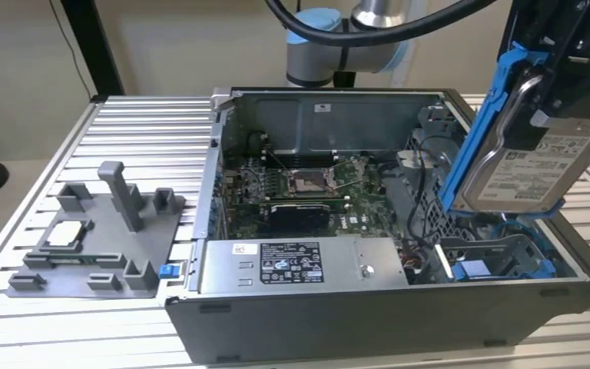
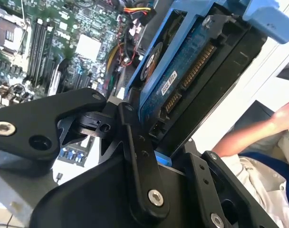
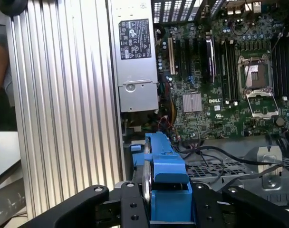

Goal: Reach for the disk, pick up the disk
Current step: 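Pick up the disk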

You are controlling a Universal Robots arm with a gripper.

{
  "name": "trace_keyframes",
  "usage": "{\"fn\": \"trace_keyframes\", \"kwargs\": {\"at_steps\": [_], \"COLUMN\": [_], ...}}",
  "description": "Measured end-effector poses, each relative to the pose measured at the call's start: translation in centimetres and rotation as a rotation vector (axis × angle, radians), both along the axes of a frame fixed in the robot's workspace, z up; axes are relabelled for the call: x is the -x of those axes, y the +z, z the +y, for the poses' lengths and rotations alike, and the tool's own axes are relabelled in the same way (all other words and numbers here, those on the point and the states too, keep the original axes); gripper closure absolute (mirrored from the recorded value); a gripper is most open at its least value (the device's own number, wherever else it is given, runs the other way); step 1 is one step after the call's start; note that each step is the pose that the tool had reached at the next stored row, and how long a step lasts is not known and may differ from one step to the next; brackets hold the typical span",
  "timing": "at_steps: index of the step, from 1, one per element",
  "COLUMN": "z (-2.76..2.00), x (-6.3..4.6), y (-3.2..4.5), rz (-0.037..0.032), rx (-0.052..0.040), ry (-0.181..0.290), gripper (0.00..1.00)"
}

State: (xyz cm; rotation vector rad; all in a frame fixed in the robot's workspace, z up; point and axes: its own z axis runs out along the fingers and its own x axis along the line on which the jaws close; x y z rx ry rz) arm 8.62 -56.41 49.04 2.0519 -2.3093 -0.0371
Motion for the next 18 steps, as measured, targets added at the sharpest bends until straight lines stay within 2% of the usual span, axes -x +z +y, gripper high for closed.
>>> {"fn": "trace_keyframes", "kwargs": {"at_steps": [4, 7, 11, 18], "z": [-0.35, -0.47, -0.90, -0.93], "x": [-0.2, -0.8, -1.3, -1.3], "y": [-0.25, -0.33, -0.40, -0.39], "rz": [0.0000, 0.0000, 0.0001, 0.0001], "rx": [0.0000, 0.0000, -0.0003, -0.0002], "ry": [0.000, 0.000, 0.000, 0.000], "gripper": [1.00, 1.00, 1.00, 1.00]}}
